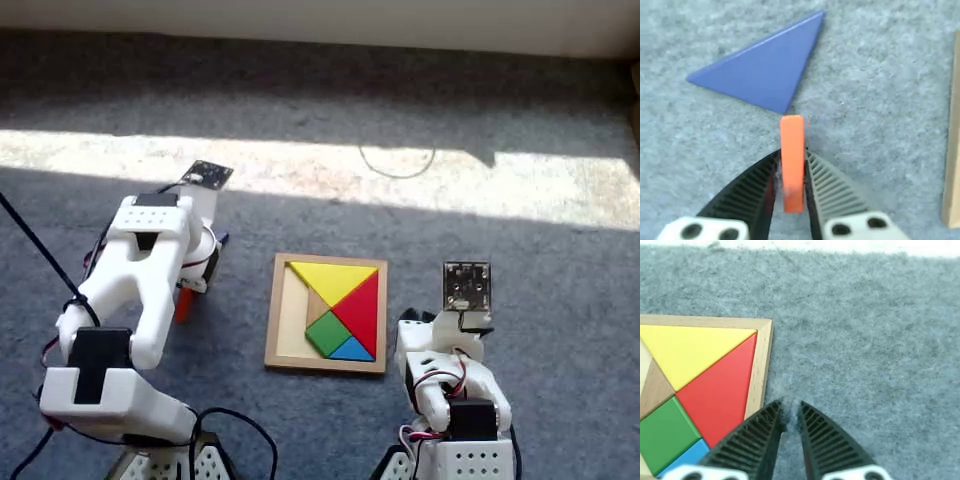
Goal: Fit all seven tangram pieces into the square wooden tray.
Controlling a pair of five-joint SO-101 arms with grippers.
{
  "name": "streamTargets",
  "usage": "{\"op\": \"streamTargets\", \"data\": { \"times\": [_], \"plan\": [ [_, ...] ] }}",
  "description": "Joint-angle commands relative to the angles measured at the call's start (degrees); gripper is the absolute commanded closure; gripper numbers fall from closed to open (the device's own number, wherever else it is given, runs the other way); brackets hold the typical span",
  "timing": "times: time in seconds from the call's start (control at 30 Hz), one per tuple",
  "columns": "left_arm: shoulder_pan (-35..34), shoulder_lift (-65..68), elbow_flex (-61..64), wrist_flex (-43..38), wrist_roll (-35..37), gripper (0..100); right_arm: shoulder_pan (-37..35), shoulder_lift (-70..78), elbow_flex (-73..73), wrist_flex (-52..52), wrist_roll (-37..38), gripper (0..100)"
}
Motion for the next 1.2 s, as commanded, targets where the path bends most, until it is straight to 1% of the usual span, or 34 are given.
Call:
{"op": "streamTargets", "data": {
  "times": [0.0, 0.07, 0.17, 0.33, 0.4, 0.5, 0.6, 0.7, 0.93, 1.07, 1.17],
  "plan": [
    [2.15, -9.01, -3.03, 5.10, -0.26, 99, 0.66, -0.66, 5.76, 0.04, -0.18, 99.0],
    [5.05, -12.62, -2.86, 6.77, 0.44, 99, 0.66, -0.66, 5.76, 0.04, -0.18, 99.0],
    [10.15, -16.84, -2.86, 7.91, 6.24, 99, 0.66, -0.66, 5.76, 0.04, -0.18, 99.0],
    [22.02, -17.27, -3.03, 7.21, 12.13, 99, 0.66, -0.66, 5.76, 0.04, -0.18, 99.0],
    [25.71, -15.96, -3.03, 4.57, 15.03, 99, 0.66, -0.66, 5.76, 0.04, -0.18, 99.0],
    [29.32, -12.97, -3.03, 0.35, 17.23, 99, 0.66, -0.66, 5.76, 0.04, -0.18, 99.0],
    [30.73, -9.63, -3.30, -3.25, 19.60, 99, 0.66, -0.66, 5.76, 0.04, -0.18, 99.0],
    [30.73, -7.34, -3.38, -5.63, 20.75, 99, 0.66, -0.66, 5.76, 0.04, -0.18, 99.0],
    [30.73, -5.49, -3.38, -6.24, 23.74, 98, 0.66, -0.66, 5.76, 0.04, -0.18, 99.0],
    [30.37, -5.41, -3.03, -6.24, 23.82, 89, 0.66, -0.66, 5.76, 0.04, -0.18, 99.0],
    [30.20, -5.32, -2.95, -5.98, 23.82, 85, 0.66, -0.66, 5.76, 0.04, -0.18, 99.0]
  ]
}}
